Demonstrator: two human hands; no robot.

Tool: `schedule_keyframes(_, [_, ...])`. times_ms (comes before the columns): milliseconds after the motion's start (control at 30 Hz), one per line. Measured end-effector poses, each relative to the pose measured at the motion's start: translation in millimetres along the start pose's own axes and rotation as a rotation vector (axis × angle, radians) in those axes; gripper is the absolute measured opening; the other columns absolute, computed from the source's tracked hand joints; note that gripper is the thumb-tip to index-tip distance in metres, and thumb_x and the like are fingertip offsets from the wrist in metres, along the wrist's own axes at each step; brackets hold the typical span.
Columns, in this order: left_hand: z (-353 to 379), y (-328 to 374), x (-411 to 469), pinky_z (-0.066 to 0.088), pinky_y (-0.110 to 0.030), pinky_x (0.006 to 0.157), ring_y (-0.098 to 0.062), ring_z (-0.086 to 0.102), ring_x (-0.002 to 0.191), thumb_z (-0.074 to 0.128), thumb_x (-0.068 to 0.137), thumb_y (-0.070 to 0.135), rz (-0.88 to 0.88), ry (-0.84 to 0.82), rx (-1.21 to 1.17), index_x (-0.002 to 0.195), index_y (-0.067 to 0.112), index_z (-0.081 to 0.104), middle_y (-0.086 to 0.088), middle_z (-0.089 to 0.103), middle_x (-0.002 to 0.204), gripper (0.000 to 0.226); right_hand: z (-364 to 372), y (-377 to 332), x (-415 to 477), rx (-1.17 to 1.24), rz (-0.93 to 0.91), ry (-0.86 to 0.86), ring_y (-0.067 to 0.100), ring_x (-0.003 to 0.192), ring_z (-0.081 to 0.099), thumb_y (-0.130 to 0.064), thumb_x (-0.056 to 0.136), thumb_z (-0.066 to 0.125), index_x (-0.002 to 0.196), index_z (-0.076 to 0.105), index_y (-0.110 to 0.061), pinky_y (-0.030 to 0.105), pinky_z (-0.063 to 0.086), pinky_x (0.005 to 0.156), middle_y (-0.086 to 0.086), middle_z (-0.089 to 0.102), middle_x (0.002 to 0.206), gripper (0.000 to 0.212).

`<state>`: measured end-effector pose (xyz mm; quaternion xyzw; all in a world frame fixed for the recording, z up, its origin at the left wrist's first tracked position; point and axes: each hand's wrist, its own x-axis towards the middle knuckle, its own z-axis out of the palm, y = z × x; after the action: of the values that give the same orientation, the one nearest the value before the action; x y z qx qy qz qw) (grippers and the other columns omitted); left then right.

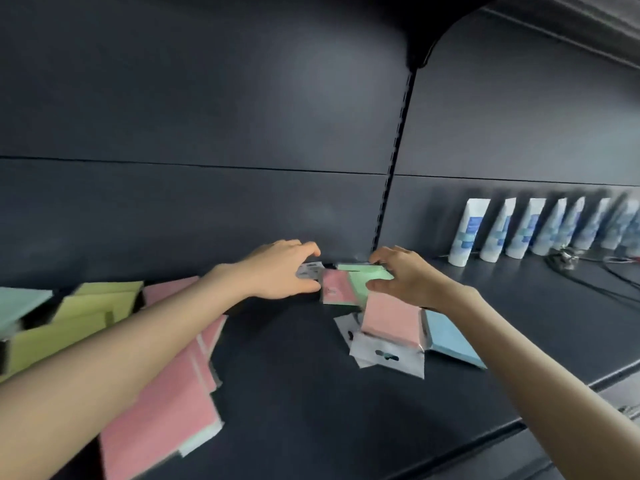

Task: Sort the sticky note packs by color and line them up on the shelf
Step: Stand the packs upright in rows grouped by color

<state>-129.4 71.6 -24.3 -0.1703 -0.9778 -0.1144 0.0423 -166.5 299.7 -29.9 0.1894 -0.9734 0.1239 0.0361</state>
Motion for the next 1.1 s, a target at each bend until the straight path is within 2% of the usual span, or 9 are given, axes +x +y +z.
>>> schedule_keyframes(167, [17.5, 6.9, 18.2, 0.043, -0.039, 0.093, -0.018, 0.047, 0.112, 0.056, 0.087, 0.05, -0.141, -0.013, -0.013, 0.133, 0.025, 0.04, 0.002, 0.049, 0.123, 0.055, 4.4, 27.2, 30.6, 0.045, -0.099, -0.015, 0.025, 0.117, 0.049, -0.032, 0.088, 0.062, 0.131, 0.049, -0.012, 0.021, 0.031, 0.083, 0.009, 0.052, 0.128, 0.049])
schedule_keyframes(300, [22.7, 1.9, 31.5, 0.041, -0.035, 0.095, -0.018, 0.046, 0.115, 0.058, 0.086, 0.05, -0.229, -0.034, -0.044, 0.134, 0.022, 0.04, 0.001, 0.047, 0.123, 0.058, 10.9, 38.3, 52.4, 0.116, -0.132, -0.038, 0.025, 0.112, 0.051, -0.036, 0.09, 0.06, 0.126, 0.051, -0.01, 0.024, 0.033, 0.082, 0.009, 0.055, 0.125, 0.046])
schedule_keyframes(433, [29.1, -7.8, 49.7, 0.037, -0.031, 0.1, -0.016, 0.044, 0.122, 0.058, 0.084, 0.056, -0.288, -0.07, -0.108, 0.137, 0.021, 0.038, 0.003, 0.043, 0.13, 0.067, 17.3, 45.0, 71.7, 0.225, -0.079, -0.072, 0.023, 0.103, 0.055, -0.052, 0.089, 0.052, 0.118, 0.056, -0.01, 0.03, 0.042, 0.085, 0.005, 0.06, 0.116, 0.051])
schedule_keyframes(533, [35.6, -14.2, 61.7, 0.038, -0.031, 0.101, -0.014, 0.045, 0.12, 0.059, 0.08, 0.061, -0.304, -0.12, -0.144, 0.137, 0.021, 0.038, 0.004, 0.043, 0.129, 0.073, 25.9, 48.7, 80.0, 0.28, -0.022, -0.093, 0.025, 0.103, 0.057, -0.059, 0.088, 0.047, 0.109, 0.058, -0.012, 0.038, 0.045, 0.093, 0.006, 0.064, 0.11, 0.053])
schedule_keyframes(633, [40.1, -18.6, 69.2, 0.04, -0.03, 0.098, -0.013, 0.048, 0.11, 0.062, 0.077, 0.062, -0.307, -0.15, -0.143, 0.133, 0.023, 0.043, 0.005, 0.045, 0.12, 0.071, 33.6, 50.3, 83.0, 0.301, -0.021, -0.152, 0.023, 0.111, 0.055, -0.059, 0.09, 0.044, 0.117, 0.059, -0.018, 0.035, 0.042, 0.098, 0.002, 0.063, 0.117, 0.051])
schedule_keyframes(800, [37.3, -27.5, 72.2, 0.037, -0.033, 0.105, -0.018, 0.041, 0.125, 0.064, 0.067, 0.07, -0.36, -0.174, -0.107, 0.139, 0.017, 0.04, 0.0, 0.044, 0.13, 0.093, 43.7, 50.6, 90.7, 0.387, -0.015, -0.217, 0.02, 0.122, 0.049, -0.057, 0.087, 0.048, 0.128, 0.051, -0.027, 0.035, 0.037, 0.106, -0.003, 0.056, 0.129, 0.051])
schedule_keyframes(967, [39.6, -28.3, 71.6, 0.04, -0.034, 0.1, -0.019, 0.041, 0.118, 0.068, 0.061, 0.072, -0.406, -0.16, -0.101, 0.122, 0.015, 0.054, 0.001, 0.051, 0.123, 0.085, 44.9, 52.3, 91.2, 0.513, -0.085, -0.189, 0.014, 0.13, 0.042, -0.045, 0.086, 0.062, 0.137, 0.043, -0.019, 0.025, 0.032, 0.106, -0.002, 0.048, 0.138, 0.06])
schedule_keyframes(1033, [40.8, -28.9, 71.9, 0.045, -0.036, 0.096, -0.018, 0.05, 0.107, 0.073, 0.058, 0.07, -0.42, -0.112, -0.137, 0.108, 0.01, 0.058, -0.003, 0.053, 0.119, 0.079, 46.7, 53.0, 92.0, 0.523, -0.097, -0.157, 0.015, 0.127, 0.045, -0.045, 0.081, 0.068, 0.136, 0.044, -0.018, 0.027, 0.034, 0.107, 0.001, 0.05, 0.135, 0.066])
schedule_keyframes(1100, [39.9, -28.3, 70.6, 0.048, -0.032, 0.084, -0.015, 0.054, 0.094, 0.078, 0.054, 0.066, -0.432, -0.067, -0.178, 0.095, 0.008, 0.06, -0.003, 0.052, 0.11, 0.072, 49.4, 53.3, 93.4, 0.526, -0.096, -0.126, 0.017, 0.118, 0.051, -0.048, 0.072, 0.075, 0.133, 0.045, -0.02, 0.034, 0.039, 0.106, 0.004, 0.052, 0.127, 0.074])
